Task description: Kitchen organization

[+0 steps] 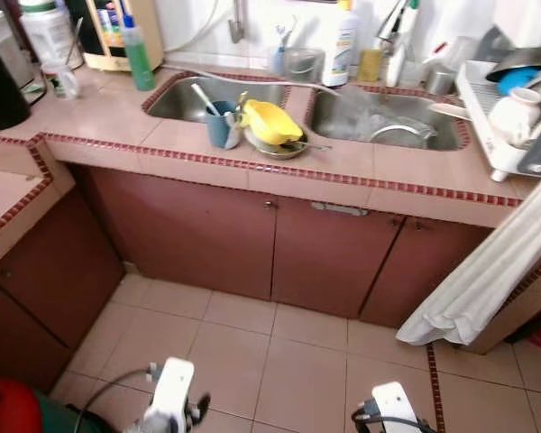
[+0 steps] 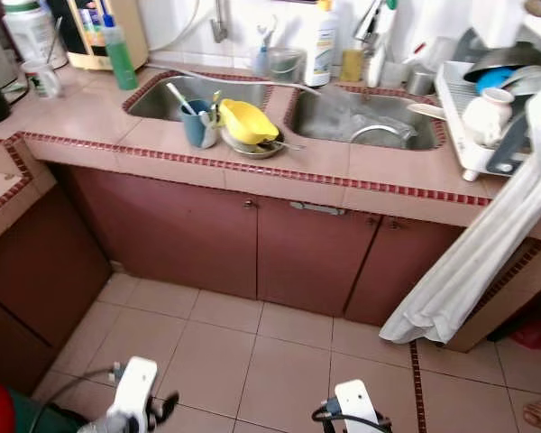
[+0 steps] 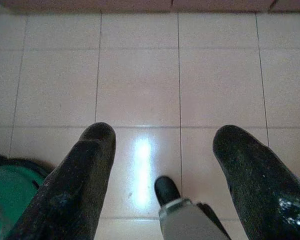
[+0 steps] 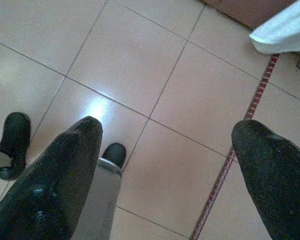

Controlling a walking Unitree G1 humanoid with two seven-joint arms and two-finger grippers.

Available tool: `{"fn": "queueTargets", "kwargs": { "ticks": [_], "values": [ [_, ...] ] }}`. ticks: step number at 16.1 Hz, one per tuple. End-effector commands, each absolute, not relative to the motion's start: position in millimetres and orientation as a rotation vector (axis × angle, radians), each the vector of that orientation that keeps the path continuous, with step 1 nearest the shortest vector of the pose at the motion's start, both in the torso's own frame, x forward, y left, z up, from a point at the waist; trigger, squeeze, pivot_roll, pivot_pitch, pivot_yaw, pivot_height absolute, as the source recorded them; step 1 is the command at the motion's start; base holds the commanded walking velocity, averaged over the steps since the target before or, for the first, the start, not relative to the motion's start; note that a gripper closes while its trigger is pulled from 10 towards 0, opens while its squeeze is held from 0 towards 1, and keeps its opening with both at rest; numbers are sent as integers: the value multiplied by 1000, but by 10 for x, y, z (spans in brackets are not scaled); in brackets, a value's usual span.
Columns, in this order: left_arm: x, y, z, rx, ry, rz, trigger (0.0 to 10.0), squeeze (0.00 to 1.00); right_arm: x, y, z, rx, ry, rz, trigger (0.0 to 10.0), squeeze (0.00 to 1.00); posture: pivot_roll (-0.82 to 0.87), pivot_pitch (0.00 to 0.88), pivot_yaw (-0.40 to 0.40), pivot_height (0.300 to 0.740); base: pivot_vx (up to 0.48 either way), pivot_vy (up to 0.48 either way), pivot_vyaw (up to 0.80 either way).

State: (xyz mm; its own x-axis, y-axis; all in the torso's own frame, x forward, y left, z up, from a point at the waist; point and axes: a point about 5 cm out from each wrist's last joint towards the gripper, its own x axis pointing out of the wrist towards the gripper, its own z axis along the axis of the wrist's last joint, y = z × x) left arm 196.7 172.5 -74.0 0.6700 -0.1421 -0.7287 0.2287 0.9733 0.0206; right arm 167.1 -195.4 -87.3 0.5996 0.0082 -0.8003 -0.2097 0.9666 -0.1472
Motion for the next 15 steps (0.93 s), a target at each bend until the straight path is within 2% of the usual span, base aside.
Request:
{"fn": "queueTargets", "kwargs": {
  "ticks": [1,6,9,10,12,15],
  "values": [
    [1941,1718,-754,118,813,-200,10000,0,1677,-1998,-862,-250,917,130,10000,0,34,0,-15,740,0,0,0],
    [2051,1661,-659,119,705,-259,10000,0,1881,-1934,-737,-230,777,179,10000,0,26,0,-23,740,0,0,0],
    [2172,1644,-519,159,567,-331,10000,0,2021,-1906,-607,-218,639,214,10000,0,21,0,-22,740,0,0,0],
    [2274,1694,-388,119,465,-331,10000,0,2136,-1892,-481,-188,522,217,10000,0,19,0,-21,740,0,0,0],
    [2366,1741,-266,102,378,-307,10000,0,2232,-1894,-366,-160,430,197,10000,0,17,0,-19,740,0,0,0],
    [2634,1715,221,51,109,-274,10000,0,2529,-1814,82,-105,156,181,10000,0,15,6,-19,740,0,0,0]
  ]
}}
